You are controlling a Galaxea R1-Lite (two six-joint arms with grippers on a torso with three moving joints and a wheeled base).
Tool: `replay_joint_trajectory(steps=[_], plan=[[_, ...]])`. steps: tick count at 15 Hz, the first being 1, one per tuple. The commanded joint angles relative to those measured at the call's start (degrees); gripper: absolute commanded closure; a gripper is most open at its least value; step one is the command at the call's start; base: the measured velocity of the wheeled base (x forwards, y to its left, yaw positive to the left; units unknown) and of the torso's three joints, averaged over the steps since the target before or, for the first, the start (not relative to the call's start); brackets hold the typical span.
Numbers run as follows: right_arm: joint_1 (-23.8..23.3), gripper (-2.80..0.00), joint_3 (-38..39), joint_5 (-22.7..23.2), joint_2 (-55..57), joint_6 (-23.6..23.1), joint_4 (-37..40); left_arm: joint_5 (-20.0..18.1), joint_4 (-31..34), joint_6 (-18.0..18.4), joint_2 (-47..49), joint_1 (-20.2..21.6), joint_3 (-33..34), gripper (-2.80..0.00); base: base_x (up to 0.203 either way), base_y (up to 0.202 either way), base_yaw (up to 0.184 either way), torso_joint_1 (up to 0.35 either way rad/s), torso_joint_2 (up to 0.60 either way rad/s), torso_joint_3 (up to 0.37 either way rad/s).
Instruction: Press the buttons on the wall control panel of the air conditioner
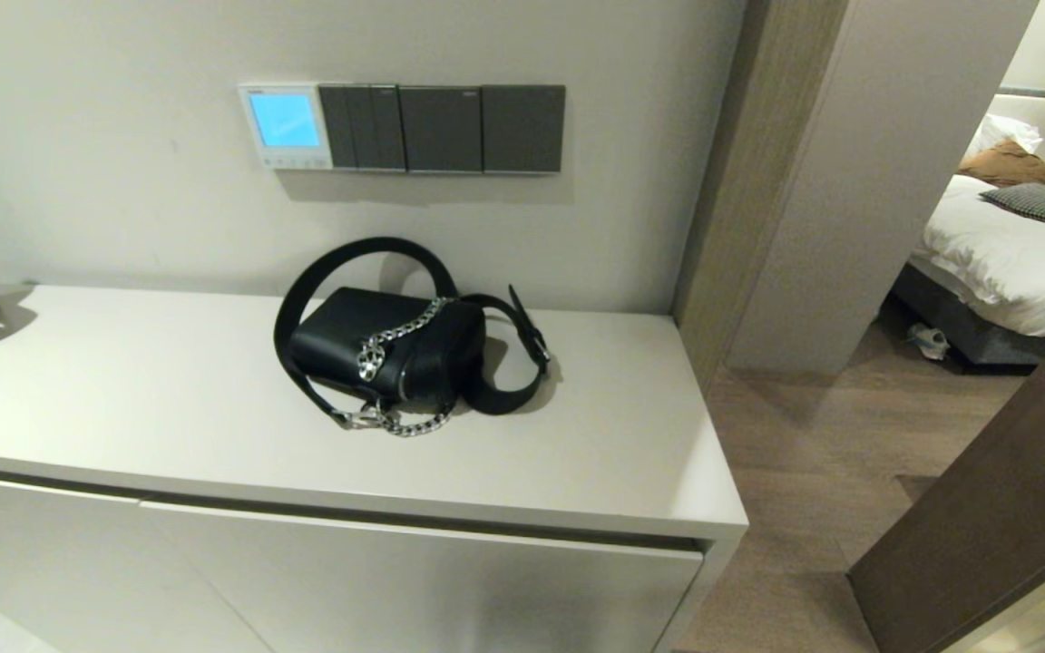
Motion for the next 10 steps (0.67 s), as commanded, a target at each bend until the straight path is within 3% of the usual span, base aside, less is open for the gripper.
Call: replay_joint_trajectory(steps=[1, 10], plan=[[0.00, 0.00, 0.09, 0.01, 0.09, 0.02, 0.02, 0.00, -2.99, 0.21, 0.76, -1.12, 3.18, 0.00, 0.000, 0.000, 0.000, 0.000, 0.00, 0.000], [0.00, 0.00, 0.09, 0.01, 0.09, 0.02, 0.02, 0.07, -3.67, 3.97, -3.26, -2.56, 8.25, 0.00, 0.000, 0.000, 0.000, 0.000, 0.00, 0.000]])
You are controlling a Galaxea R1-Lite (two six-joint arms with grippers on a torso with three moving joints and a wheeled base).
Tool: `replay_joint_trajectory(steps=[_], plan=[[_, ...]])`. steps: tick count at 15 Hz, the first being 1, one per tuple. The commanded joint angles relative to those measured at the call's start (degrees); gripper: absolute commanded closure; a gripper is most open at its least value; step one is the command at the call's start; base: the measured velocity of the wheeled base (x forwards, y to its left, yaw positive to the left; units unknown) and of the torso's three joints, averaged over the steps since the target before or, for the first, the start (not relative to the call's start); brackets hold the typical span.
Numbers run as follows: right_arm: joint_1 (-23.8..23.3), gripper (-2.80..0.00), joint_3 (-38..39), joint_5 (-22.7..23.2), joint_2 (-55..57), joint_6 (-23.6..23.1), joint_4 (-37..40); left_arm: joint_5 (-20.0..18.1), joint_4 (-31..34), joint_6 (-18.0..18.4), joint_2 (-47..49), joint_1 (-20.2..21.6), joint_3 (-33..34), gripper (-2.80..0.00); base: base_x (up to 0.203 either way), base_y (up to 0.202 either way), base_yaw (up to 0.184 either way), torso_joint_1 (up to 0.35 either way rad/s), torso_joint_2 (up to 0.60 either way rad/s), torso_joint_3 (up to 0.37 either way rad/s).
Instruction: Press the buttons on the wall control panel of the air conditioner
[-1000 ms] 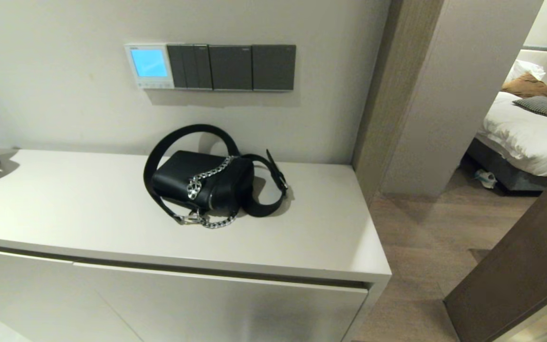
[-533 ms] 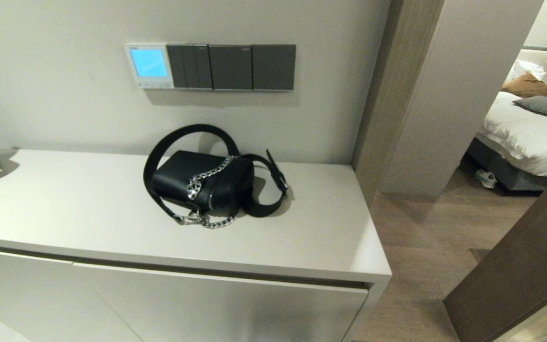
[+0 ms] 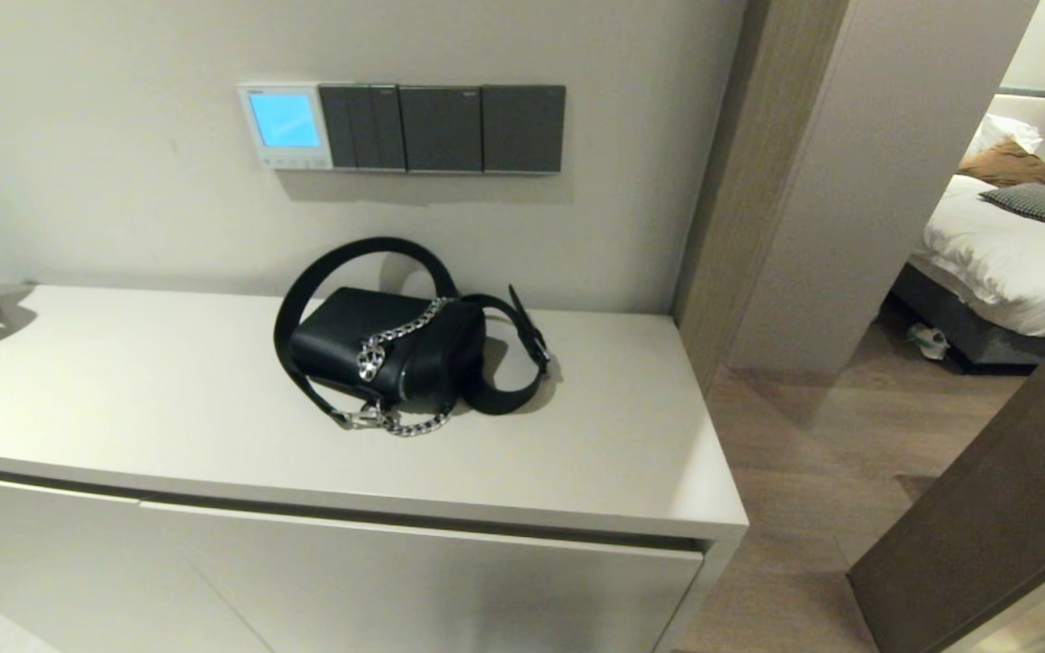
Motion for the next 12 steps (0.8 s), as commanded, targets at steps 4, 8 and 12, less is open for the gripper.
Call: replay_joint_trajectory(steps=[4, 8, 12], plan=[[0.00, 0.00, 0.10, 0.01, 0.09, 0.01, 0.01, -0.04, 1.90, 1.43, -3.61, -0.01, 0.09, 0.00, 0.000, 0.000, 0.000, 0.000, 0.00, 0.000], [0.00, 0.00, 0.17, 0.01, 0.09, 0.01, 0.01, -2.61, 4.27, 1.93, -6.23, 0.04, 0.05, 0.00, 0.000, 0.000, 0.000, 0.000, 0.00, 0.000], [0.00, 0.00, 0.16, 0.01, 0.09, 0.01, 0.01, -3.97, 9.24, 2.71, -11.15, -0.31, 0.06, 0.00, 0.000, 0.000, 0.000, 0.000, 0.00, 0.000]])
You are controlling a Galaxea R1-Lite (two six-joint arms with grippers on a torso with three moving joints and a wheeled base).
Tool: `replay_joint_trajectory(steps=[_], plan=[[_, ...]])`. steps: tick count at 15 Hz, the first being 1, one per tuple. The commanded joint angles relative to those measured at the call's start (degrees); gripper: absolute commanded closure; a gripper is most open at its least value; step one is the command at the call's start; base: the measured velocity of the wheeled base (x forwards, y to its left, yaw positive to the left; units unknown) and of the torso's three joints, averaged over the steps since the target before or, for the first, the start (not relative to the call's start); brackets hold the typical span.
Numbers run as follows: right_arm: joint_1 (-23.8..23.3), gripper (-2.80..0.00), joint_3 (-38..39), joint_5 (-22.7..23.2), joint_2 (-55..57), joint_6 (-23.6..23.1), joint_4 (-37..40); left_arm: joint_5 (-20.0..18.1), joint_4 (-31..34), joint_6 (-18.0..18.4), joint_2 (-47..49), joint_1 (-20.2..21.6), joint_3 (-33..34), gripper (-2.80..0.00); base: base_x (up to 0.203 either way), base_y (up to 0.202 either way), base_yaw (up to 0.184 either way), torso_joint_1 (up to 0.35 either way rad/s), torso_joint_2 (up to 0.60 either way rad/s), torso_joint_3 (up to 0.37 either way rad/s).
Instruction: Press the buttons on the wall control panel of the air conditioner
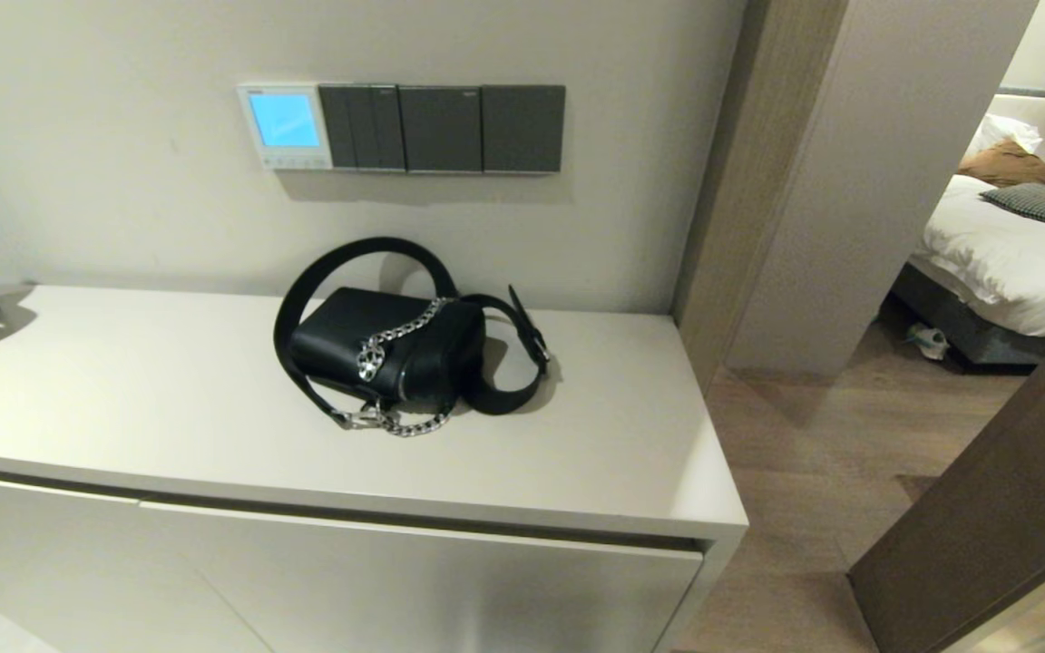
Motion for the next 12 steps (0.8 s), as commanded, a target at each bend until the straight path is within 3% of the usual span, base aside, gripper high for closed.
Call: replay_joint_trajectory(steps=[1, 8, 12], plan=[[0.00, 0.00, 0.09, 0.01, 0.09, 0.01, 0.01, -0.27, 1.45, 0.21, -4.16, -0.18, 0.04, 0.00, 0.000, 0.000, 0.000, 0.000, 0.00, 0.000], [0.00, 0.00, 0.17, 0.01, 0.09, 0.01, 0.01, -0.22, 1.37, -0.52, -7.18, -0.29, 0.21, 0.00, 0.000, 0.000, 0.000, 0.000, 0.00, 0.000], [0.00, 0.00, 0.09, 0.01, 0.09, 0.01, 0.01, -0.04, 1.06, -4.08, -7.18, -0.29, 0.21, 0.00, 0.000, 0.000, 0.000, 0.000, 0.00, 0.000]])
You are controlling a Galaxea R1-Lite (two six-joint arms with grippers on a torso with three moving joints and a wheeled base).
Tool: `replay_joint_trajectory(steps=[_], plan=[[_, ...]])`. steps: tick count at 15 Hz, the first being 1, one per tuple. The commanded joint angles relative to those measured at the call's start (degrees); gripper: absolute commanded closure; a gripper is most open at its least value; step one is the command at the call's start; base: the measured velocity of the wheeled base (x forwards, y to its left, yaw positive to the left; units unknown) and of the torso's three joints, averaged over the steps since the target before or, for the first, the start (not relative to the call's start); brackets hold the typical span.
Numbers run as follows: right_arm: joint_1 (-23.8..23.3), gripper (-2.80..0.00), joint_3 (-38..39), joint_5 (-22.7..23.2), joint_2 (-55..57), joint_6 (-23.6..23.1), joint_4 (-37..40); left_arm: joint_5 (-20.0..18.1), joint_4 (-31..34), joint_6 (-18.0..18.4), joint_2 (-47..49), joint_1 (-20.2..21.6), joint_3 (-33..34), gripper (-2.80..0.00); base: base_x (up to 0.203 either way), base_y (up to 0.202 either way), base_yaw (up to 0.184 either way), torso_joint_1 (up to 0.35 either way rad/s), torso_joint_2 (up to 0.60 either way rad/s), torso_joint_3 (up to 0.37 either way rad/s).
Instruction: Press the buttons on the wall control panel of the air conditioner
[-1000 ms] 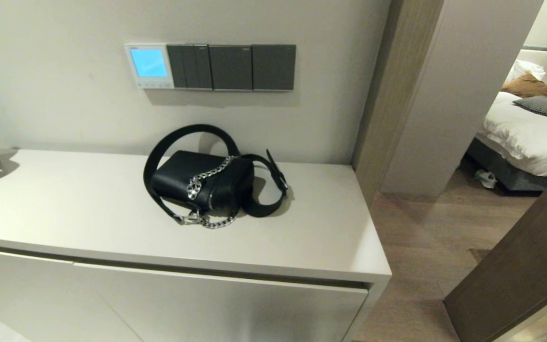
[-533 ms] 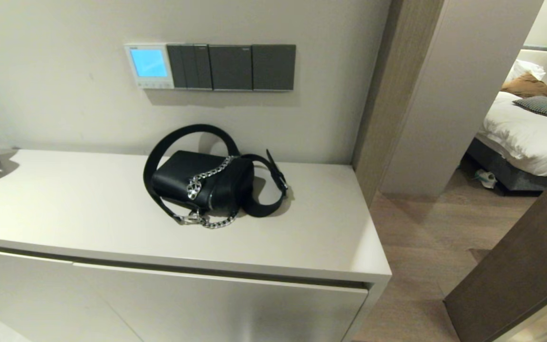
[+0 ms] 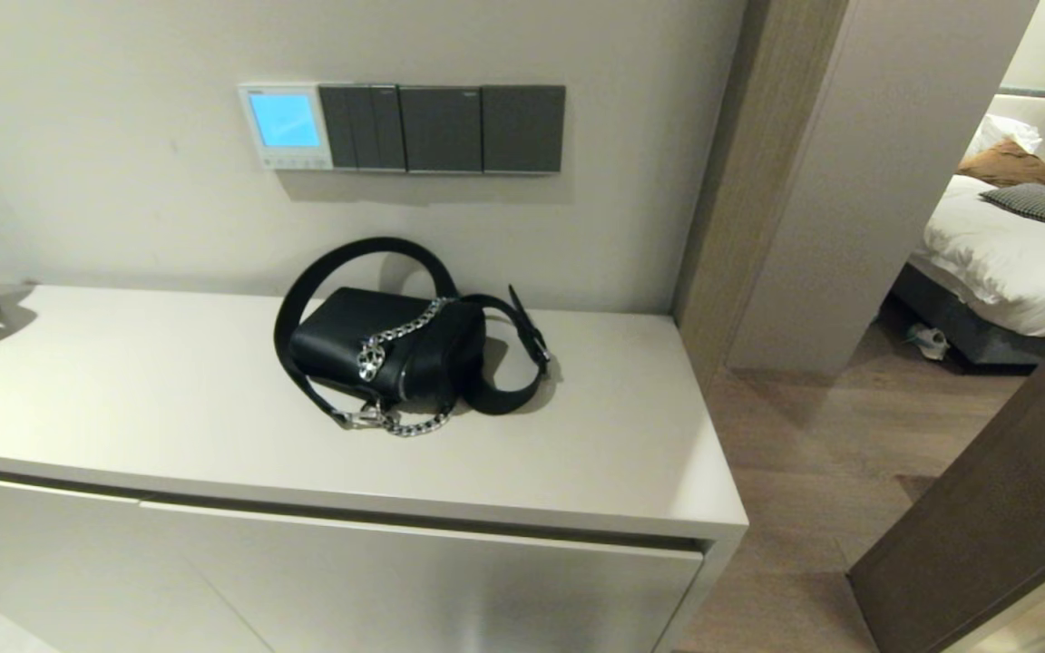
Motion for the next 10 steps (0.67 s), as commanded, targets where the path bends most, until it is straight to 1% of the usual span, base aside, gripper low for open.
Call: replay_joint_trajectory(steps=[1, 10], plan=[[0.00, 0.00, 0.09, 0.01, 0.09, 0.01, 0.00, 0.02, -0.10, -0.28, -0.18, 0.06, 0.00, 0.00, 0.000, 0.000, 0.000, 0.000, 0.00, 0.000], [0.00, 0.00, 0.09, 0.01, 0.09, 0.01, 0.00, 0.02, -0.11, -0.28, -0.09, -0.02, 0.00, 0.00, 0.000, 0.000, 0.000, 0.000, 0.00, 0.000]])
